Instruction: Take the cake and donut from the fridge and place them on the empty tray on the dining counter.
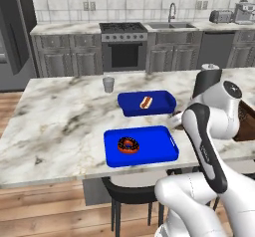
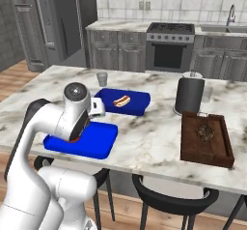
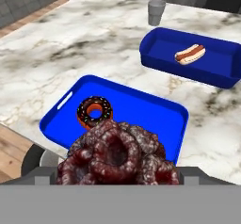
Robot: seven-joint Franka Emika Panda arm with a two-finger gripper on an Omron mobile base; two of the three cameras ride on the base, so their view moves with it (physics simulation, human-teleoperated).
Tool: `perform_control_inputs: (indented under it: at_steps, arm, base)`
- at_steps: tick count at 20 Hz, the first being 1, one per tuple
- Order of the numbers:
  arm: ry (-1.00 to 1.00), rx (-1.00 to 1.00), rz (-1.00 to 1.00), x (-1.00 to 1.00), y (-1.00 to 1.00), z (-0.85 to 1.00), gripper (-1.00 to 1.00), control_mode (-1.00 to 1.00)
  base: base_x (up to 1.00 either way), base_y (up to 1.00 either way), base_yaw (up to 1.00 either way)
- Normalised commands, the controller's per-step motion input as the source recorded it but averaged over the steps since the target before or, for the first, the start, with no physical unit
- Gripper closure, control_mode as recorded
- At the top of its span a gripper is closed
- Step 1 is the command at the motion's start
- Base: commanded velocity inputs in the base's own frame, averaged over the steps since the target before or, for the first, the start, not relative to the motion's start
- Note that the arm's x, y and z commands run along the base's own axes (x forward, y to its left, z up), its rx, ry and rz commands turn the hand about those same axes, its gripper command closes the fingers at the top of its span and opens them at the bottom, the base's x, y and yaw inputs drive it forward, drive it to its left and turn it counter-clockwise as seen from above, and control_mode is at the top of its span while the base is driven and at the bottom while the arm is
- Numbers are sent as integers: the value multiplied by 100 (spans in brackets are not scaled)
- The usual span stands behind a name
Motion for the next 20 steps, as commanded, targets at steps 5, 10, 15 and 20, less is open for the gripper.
perform_control_inputs:
  at_steps: [5,10,15,20]
  arm:
    - [4,0,0,0,14,-31,100,-100]
    - [4,0,0,0,1,-33,100,-100]
    - [5,1,0,0,0,-27,100,-100]
    - [5,2,0,1,0,-20,100,-100]
  base:
    - [0,0,0]
    - [0,0,0]
    - [0,0,0]
    - [0,0,0]
